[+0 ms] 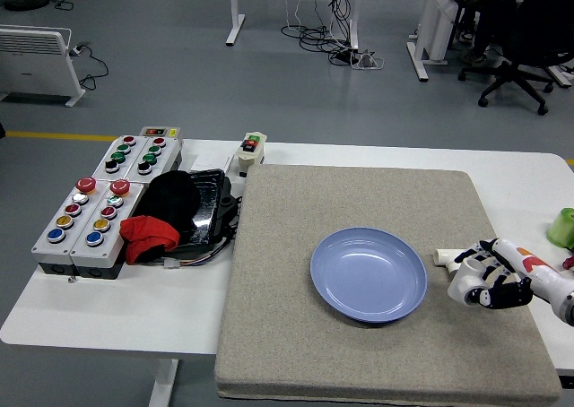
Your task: Pick pipe place plate twice
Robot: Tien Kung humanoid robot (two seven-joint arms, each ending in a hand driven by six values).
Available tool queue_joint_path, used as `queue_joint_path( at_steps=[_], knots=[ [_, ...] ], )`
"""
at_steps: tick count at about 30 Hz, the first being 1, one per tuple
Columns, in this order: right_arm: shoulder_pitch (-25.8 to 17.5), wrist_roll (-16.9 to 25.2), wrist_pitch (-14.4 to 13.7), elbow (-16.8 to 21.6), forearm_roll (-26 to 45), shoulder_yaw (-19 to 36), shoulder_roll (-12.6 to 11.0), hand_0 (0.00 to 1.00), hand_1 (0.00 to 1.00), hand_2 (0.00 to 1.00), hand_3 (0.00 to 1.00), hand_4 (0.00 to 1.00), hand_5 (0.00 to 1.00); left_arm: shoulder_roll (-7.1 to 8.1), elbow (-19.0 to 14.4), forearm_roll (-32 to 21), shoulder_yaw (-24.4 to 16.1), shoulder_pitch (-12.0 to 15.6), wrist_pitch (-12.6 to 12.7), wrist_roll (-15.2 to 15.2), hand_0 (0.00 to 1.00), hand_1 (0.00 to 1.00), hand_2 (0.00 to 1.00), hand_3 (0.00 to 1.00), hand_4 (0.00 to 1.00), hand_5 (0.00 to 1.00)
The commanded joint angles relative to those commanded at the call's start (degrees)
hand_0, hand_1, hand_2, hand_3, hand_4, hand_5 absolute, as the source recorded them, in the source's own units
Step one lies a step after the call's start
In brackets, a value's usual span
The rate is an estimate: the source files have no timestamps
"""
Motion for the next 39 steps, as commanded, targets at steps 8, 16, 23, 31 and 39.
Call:
queue_joint_path(
  at_steps=[8, 16, 23, 31, 39],
  knots=[
    [7.2, 0.1, -0.1, -4.1, -1.2, -4.5, 2.2, 0.347, 0.445, 0.469, 0.639, 0.640, 0.198, 0.04, 0.0, -0.2, 0.0, -0.1, 0.1, 0.0, 0.630, 0.598, 0.616, 0.620, 0.309, 0.998],
    [15.4, 0.5, 0.8, -13.4, -2.2, -12.1, 4.0, 0.367, 0.462, 0.474, 0.637, 0.629, 0.198, 0.10, -0.1, -0.7, 0.4, -0.1, 0.2, 0.0, 0.630, 0.596, 0.615, 0.620, 0.309, 0.998],
    [18.8, 0.8, 1.0, -18.3, -3.7, -16.6, 5.1, 0.388, 0.484, 0.490, 0.647, 0.629, 0.200, 0.09, -0.1, -0.9, 0.5, -0.1, 0.3, -0.1, 0.630, 0.596, 0.614, 0.619, 0.310, 0.998],
    [19.3, 1.5, 0.1, -19.0, -6.9, -17.6, 4.9, 0.654, 0.675, 0.646, 0.710, 0.630, 0.205, 0.10, -0.1, -0.9, 0.5, -0.1, 0.3, -0.1, 0.629, 0.595, 0.614, 0.619, 0.311, 0.998],
    [19.4, 1.5, 0.5, -18.4, -8.3, -17.6, 5.0, 0.968, 0.913, 0.998, 0.939, 0.653, 0.196, 0.05, -0.1, -0.5, 0.1, 0.3, 0.4, 0.2, 0.629, 0.594, 0.613, 0.619, 0.313, 0.998]
  ],
)
